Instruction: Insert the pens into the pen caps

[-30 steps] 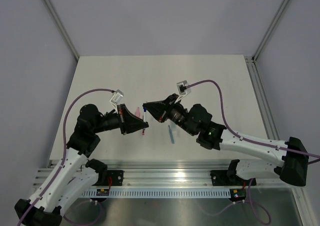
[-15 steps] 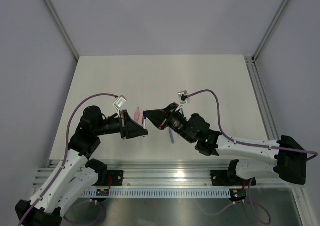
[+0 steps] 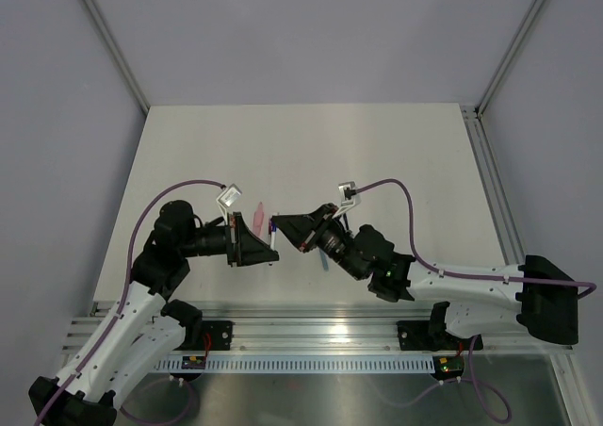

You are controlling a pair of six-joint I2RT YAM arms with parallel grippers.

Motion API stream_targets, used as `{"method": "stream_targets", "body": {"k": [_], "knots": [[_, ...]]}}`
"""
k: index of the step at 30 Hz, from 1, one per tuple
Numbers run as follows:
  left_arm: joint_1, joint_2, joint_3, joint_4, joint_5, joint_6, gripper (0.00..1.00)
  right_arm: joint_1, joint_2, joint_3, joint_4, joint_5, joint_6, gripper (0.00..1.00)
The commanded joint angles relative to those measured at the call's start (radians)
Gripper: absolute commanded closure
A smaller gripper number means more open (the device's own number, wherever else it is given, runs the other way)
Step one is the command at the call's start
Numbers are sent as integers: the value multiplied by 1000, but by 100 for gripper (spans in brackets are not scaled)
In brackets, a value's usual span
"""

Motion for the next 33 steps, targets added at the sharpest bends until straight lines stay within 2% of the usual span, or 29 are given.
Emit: {"method": "stream_targets", "body": {"k": [1,6,10,16,23,24,26,27,28,33], "knots": [[32,-7,67,333,-149,4,100,109,54,-34,-331,-194,1,100],[30,9,65,333,-137,-3,100,109,54,161,-506,-94,-31,99],[30,18,67,329,-133,-5,100,109,57,265,-574,-2,-80,81],[30,10,67,322,-143,-5,100,105,25,279,-595,55,-95,78],[30,19,67,324,-135,-10,100,93,-3,298,-634,41,-112,66],[30,22,65,327,-134,-13,100,91,-4,299,-635,34,-112,62],[30,21,64,329,-138,-14,100,85,-1,305,-637,17,-112,62],[30,19,64,329,-140,-13,100,83,-1,307,-631,17,-111,69],[30,21,62,329,-140,-13,100,82,-1,309,-629,18,-114,73],[30,30,61,342,-124,-23,100,56,20,333,-631,9,-121,69]]}}
